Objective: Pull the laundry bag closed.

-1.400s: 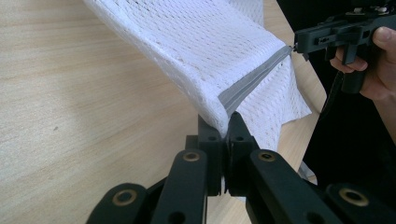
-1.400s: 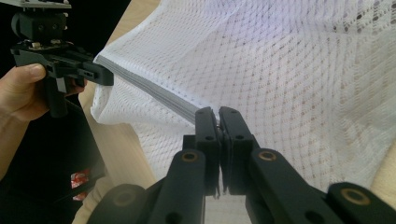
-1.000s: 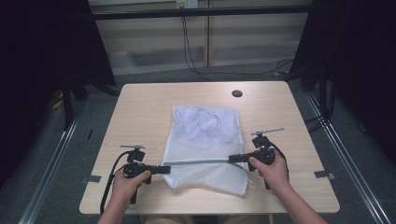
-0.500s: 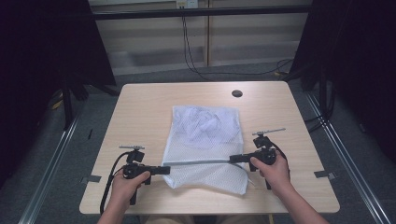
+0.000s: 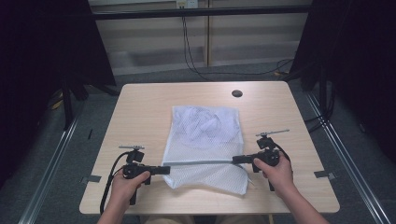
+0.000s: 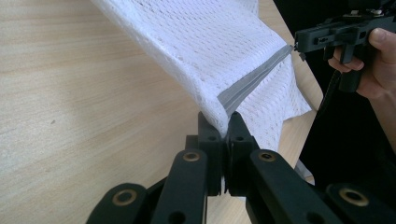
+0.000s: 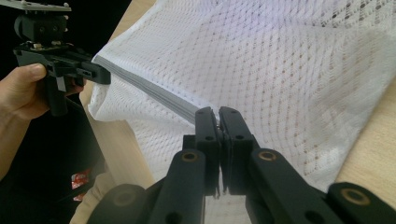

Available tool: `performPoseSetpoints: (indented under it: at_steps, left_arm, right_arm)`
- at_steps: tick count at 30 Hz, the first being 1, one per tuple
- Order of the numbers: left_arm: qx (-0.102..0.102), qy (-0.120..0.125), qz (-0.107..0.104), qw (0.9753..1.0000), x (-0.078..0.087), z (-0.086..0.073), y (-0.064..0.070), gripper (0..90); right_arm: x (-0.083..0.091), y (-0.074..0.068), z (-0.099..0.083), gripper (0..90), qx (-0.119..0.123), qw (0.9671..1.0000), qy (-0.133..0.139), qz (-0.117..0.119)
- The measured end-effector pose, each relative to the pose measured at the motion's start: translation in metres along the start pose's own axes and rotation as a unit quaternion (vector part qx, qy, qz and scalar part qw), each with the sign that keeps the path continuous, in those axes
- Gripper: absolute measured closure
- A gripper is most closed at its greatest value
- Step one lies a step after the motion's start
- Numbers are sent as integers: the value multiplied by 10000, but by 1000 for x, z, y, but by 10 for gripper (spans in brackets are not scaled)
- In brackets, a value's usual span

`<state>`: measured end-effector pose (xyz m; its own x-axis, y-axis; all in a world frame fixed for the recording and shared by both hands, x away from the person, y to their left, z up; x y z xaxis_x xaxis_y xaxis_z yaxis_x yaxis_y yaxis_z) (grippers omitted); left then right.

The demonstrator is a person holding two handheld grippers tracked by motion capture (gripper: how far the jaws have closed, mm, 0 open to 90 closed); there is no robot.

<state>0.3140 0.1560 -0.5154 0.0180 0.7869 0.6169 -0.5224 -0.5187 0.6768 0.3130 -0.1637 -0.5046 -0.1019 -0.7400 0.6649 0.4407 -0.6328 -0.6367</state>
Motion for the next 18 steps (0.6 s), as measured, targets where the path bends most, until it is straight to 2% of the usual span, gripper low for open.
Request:
performPoseSetpoints:
  at_steps: [3,5,9,11,13,15,17,18]
  left_arm:
    - [14,4,-21,10000,0,-1,1,878]
    - [-62,2,17,10000,1,-1,-1,879]
    - [9,17,-9,10000,2,-2,0,879]
    - [-63,-7,41,10000,3,-3,-2,879]
    - [4,37,18,10000,4,-3,-1,878]
    - [-44,25,63,10000,6,-4,-3,878]
    - [14,34,0,10000,7,-5,-3,879]
    - [-66,17,45,10000,8,-5,-4,878]
  right_arm:
    - [0,0,0,870,-14,10000,0,36]
    - [0,0,0,870,10,10000,7,22]
    - [-2,-1,0,870,14,10000,-20,49]
    - [-2,-1,0,870,4,10000,-24,57]
    - [-2,0,0,869,10,10000,-30,19]
    - [-1,2,-1,870,5,10000,-4,14]
    - [0,4,-1,870,-18,10000,7,5]
    - [1,4,-2,870,-5,10000,14,10]
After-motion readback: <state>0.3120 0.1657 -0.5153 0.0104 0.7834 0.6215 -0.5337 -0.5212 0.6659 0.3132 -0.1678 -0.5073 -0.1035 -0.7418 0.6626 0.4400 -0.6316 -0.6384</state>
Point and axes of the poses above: each handheld gripper's, and its own axes: x roughly backward along the jaws, z roughly out of its top, y roughly to its right, the point moved 7 cm from there along -x, roughly forward along the jaws, and after that the axes turned 12 degrees about -y, right-handed, at the moved point
